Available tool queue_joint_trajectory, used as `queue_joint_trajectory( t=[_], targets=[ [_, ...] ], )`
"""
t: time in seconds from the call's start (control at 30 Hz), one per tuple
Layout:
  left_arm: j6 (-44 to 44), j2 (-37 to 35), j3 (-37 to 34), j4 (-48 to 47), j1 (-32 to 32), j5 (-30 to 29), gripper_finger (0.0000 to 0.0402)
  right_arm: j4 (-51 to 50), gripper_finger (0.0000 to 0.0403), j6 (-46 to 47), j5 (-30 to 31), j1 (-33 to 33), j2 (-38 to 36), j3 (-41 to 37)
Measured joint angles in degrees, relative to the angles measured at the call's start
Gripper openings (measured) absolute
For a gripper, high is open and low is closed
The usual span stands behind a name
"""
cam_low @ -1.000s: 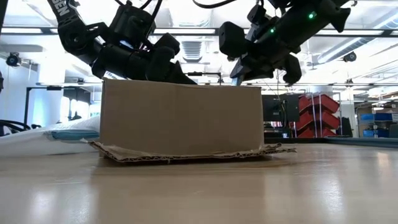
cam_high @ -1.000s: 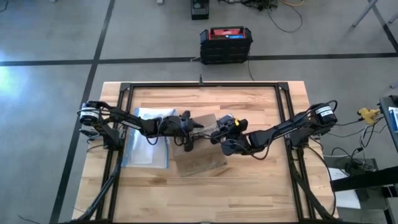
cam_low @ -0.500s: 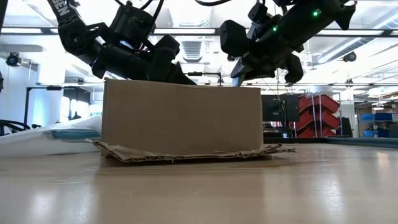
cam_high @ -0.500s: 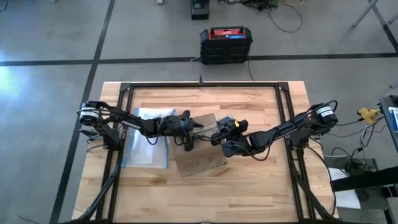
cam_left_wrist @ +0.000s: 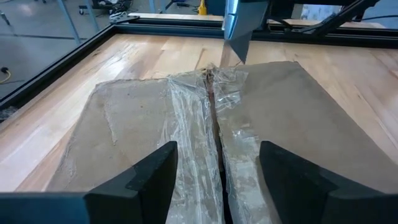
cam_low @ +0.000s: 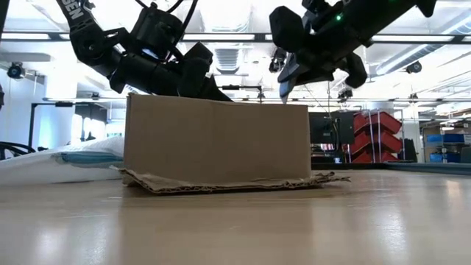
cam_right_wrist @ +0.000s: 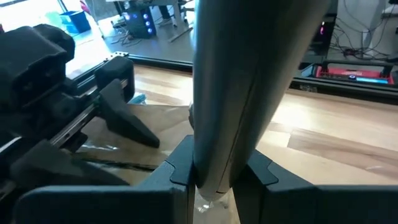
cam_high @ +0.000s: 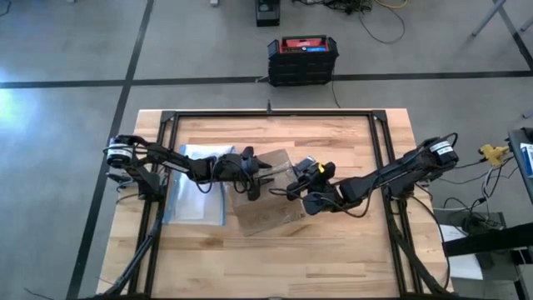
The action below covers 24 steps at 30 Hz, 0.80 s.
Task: Unpack boxes
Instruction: Break down the cardboard box until it is fully flat
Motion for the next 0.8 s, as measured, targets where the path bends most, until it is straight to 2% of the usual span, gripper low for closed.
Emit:
queue_joint_trajectory(
  t=[0.23, 0.6, 0.8],
  targets=[
    [0.04, -0.02, 0.0, 0.09, -0.02, 0.44, 0.0217, 0.18, 0.005, -0.33, 2.48, -0.89, -0.03, 0.0],
    [-0.12, -0.02, 0.0, 0.25, -0.08, 0.84, 0.0211, 0.33, 0.005, -1.63, -3.95, -5.9, 0.47, 0.0],
    [-0.17, -0.02, 0.0, 0.22, -0.1, 0.89, 0.0217, 0.26, 0.005, -1.69, -4.12, -5.15, 0.47, 0.0]
  ],
)
